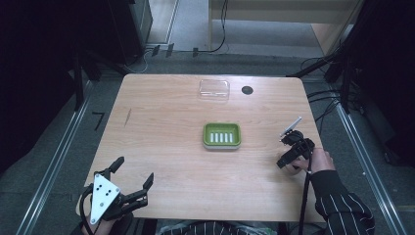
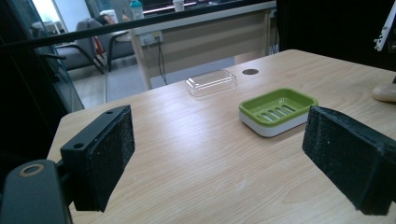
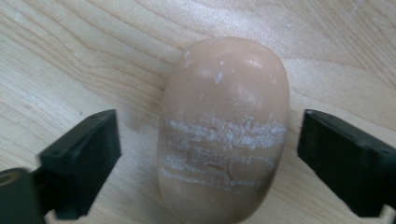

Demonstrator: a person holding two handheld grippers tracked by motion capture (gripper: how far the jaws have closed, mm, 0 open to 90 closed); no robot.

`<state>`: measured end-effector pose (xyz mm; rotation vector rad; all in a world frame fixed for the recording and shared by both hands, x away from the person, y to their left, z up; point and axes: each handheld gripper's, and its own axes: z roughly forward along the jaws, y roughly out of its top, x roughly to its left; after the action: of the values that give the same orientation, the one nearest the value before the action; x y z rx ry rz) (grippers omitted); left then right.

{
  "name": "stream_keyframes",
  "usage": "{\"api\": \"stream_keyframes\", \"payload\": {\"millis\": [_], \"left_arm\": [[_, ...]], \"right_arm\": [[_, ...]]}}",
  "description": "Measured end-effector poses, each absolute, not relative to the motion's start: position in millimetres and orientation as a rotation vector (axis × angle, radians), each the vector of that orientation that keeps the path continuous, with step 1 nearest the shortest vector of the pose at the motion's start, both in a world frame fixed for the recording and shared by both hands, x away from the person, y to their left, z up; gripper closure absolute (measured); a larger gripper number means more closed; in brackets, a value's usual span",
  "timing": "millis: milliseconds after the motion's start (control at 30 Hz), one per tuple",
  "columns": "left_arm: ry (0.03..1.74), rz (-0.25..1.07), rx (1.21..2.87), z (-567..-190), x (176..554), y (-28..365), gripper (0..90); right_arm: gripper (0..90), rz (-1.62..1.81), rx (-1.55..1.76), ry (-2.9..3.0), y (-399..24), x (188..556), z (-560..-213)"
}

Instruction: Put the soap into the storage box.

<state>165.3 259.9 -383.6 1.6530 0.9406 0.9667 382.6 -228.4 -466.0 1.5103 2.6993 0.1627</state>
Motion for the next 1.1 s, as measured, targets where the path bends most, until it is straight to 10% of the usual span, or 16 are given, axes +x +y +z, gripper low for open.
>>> {"api": "stream_keyframes", "payload": {"millis": [1100], "left_arm": [[0.943,0.969,1.652,-383.5,165.0,260.1,9.6]], "right_arm": [[33.4,0.105,1.52,2.708,-229.8,386.6,-470.4]]}}
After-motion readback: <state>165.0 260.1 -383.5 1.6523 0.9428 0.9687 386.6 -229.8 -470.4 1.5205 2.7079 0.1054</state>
